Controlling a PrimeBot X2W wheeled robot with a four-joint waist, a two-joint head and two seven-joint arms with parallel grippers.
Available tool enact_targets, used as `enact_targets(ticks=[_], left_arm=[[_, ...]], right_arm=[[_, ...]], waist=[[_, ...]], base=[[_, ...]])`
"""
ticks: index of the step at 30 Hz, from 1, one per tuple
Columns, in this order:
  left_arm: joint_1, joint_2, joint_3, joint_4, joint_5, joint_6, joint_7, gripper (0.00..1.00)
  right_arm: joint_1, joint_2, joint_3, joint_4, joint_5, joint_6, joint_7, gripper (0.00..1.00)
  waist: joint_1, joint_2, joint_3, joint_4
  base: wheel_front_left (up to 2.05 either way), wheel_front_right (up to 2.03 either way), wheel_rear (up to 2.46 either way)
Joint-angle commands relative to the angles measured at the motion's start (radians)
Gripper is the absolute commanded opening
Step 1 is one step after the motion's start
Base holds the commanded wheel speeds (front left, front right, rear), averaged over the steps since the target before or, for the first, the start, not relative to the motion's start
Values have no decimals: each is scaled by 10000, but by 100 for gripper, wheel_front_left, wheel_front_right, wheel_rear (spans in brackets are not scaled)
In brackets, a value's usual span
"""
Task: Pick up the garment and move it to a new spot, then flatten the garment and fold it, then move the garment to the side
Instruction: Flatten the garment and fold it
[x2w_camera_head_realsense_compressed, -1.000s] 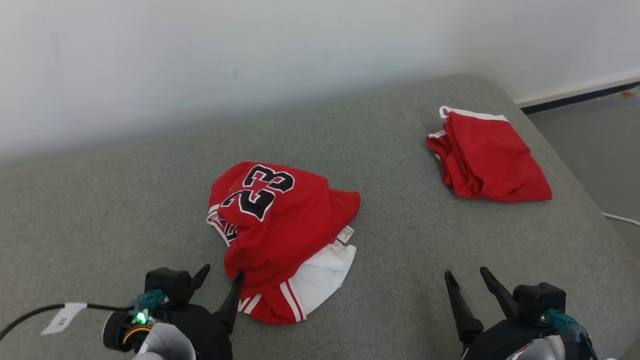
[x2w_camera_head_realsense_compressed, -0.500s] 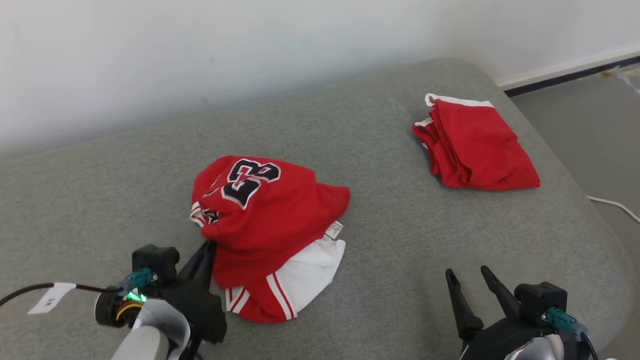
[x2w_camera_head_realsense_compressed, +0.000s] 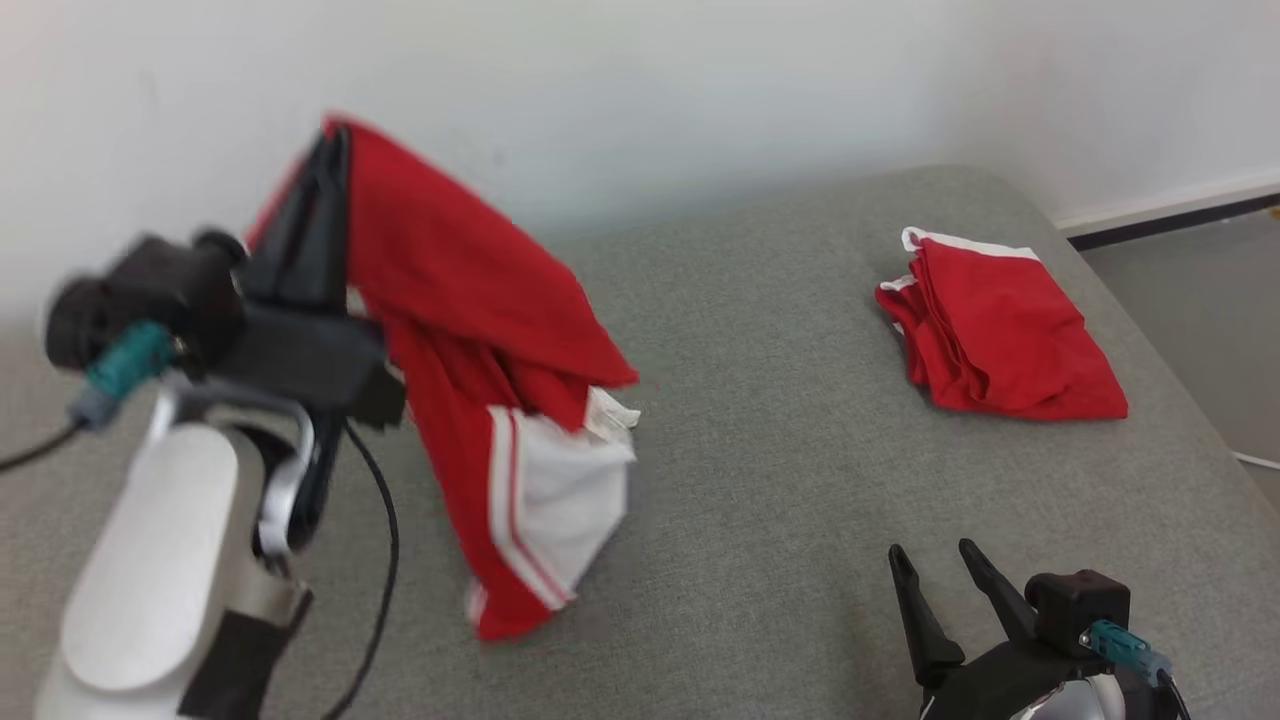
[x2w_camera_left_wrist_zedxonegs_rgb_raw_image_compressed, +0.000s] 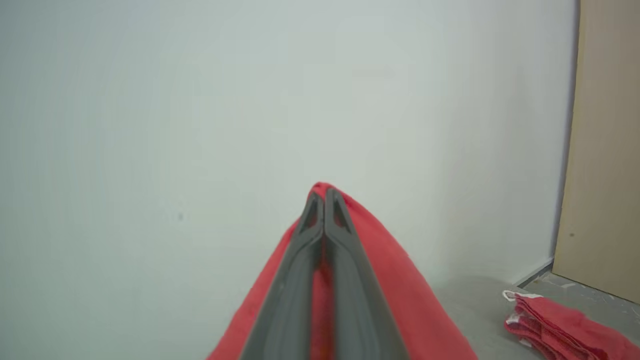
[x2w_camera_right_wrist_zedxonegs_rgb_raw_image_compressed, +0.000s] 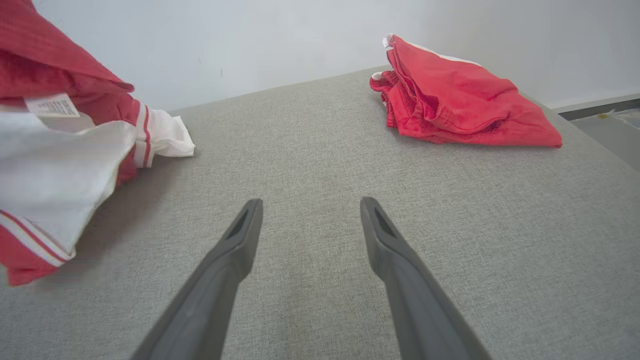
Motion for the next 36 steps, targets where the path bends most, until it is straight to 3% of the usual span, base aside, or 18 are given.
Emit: enact_targets(ticks=[1, 7, 10, 13, 16, 23, 24, 25, 30, 36], left_arm=[[-526, 139, -7, -463, 178, 118, 272, 0], [-1609, 222, -257, -1031, 573, 229, 1042, 0], [-1806, -274, -521, -1078, 357, 318, 1293, 0], [-1129, -1197, -886, -968, -379, 235, 1475, 0], [-183, -1683, -1574, -617, -1135, 25, 1830, 0], [1340, -2034, -3690, 82, -2513, -461, 2440, 0], [1432, -2035, -3819, 213, -2723, -447, 2447, 79], [1477, -2035, -3911, 248, -3048, -439, 2423, 100], [1505, -2037, -4042, 182, -4842, -286, 2704, 100], [1717, -1224, -2681, 244, -4943, 788, 2039, 100]], right_arm=[[158, 36, -30, 2, -61, -19, 6, 100], [104, 42, 52, 22, -25, -19, -4, 100], [37, 46, 129, 68, 43, -19, -56, 100], [82, 52, 154, 100, 121, -19, -113, 100], [109, 61, 118, 88, 142, -19, -163, 100], [-17, 63, -49, 43, 53, -19, -190, 100], [-45, 67, -43, 42, 40, -19, -175, 100], [-78, 67, -11, 54, 32, -19, -157, 100], [-81, 70, 35, 107, 34, -19, -134, 100], [-30, 77, -45, 69, 3, -19, -122, 100]], waist=[[0, -1, -158, 140], [0, -1, -286, 146], [0, -1, -307, 73], [0, -1, -248, -16], [0, -1, -53, -75], [0, -1, 342, 26], [0, -1, 378, 73], [0, -1, 393, 114], [0, -1, 370, 402], [0, -1, 283, 694]], base=[[0, 0, 0], [0, 0, 0], [0, 0, 0], [0, 0, 0], [0, 0, 0], [0, 0, 0], [0, 0, 0], [0, 0, 0], [0, 0, 0], [0, 0, 0]])
